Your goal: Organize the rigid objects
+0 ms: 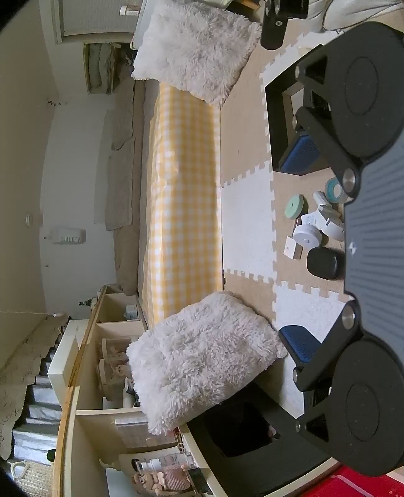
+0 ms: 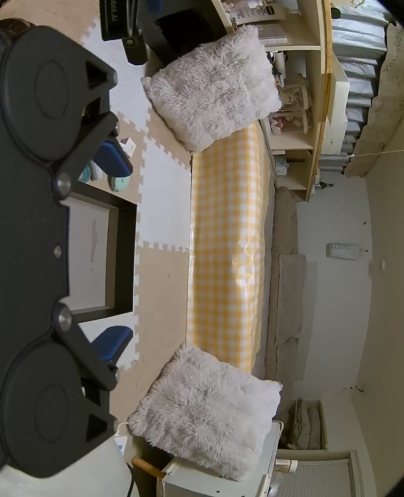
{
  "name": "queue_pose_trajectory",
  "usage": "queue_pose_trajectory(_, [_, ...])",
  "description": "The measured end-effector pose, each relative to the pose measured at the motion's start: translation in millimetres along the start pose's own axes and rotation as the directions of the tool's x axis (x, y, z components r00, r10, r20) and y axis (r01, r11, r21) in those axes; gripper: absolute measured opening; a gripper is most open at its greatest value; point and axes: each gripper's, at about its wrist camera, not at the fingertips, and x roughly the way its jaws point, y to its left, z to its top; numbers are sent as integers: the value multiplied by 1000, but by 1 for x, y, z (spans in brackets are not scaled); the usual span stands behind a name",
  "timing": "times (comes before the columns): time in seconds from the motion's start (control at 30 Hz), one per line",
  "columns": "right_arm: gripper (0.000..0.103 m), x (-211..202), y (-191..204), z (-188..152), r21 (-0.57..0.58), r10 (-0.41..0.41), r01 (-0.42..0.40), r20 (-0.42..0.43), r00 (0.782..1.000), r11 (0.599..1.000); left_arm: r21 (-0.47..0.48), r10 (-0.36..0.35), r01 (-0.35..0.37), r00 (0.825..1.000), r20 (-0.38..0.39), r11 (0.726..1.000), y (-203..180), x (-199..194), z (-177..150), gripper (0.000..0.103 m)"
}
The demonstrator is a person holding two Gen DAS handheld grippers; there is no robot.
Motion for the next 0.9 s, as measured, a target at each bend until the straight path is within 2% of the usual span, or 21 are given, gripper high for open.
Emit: queue_pose_trajectory(0.9, [103, 1, 1, -1, -3, -3, 3, -4, 1000, 1000, -9, -6, 6, 1000, -3, 1000, 0, 0, 0, 103])
